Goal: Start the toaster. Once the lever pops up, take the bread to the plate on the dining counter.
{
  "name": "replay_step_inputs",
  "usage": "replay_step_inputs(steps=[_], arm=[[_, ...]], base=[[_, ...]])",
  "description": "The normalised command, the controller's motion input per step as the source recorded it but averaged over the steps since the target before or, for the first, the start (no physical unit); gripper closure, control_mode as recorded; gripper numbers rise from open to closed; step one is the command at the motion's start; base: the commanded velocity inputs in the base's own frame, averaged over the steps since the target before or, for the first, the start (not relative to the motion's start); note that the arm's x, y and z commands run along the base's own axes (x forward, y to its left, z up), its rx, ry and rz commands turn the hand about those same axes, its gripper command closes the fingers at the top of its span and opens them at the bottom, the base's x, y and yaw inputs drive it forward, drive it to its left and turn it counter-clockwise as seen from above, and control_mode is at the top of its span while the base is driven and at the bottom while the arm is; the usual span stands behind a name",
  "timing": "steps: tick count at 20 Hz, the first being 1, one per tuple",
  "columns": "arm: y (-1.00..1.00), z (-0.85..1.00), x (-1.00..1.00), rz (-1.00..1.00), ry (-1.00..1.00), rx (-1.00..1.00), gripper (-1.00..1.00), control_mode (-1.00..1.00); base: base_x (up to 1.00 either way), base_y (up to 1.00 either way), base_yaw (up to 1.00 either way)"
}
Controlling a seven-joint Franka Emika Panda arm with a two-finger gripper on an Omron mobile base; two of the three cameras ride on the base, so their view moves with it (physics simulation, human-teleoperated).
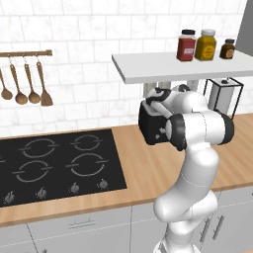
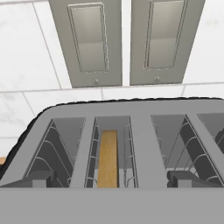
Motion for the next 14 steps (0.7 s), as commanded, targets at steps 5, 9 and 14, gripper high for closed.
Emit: replay_step_inputs(steps=[5, 9, 14], arm=[[0.0, 0.0, 0.0, 0.0, 0.0, 0.0, -1.0, -1.0], [0.0, 0.0, 0.0, 0.0, 0.0, 0.0, -1.0, -1.0], [0.0, 0.0, 0.0, 0.0, 0.0, 0.0, -1.0, -1.0]], base=[[0.0, 0.0, 0.0], [0.0, 0.0, 0.0], [0.0, 0.0, 0.0]])
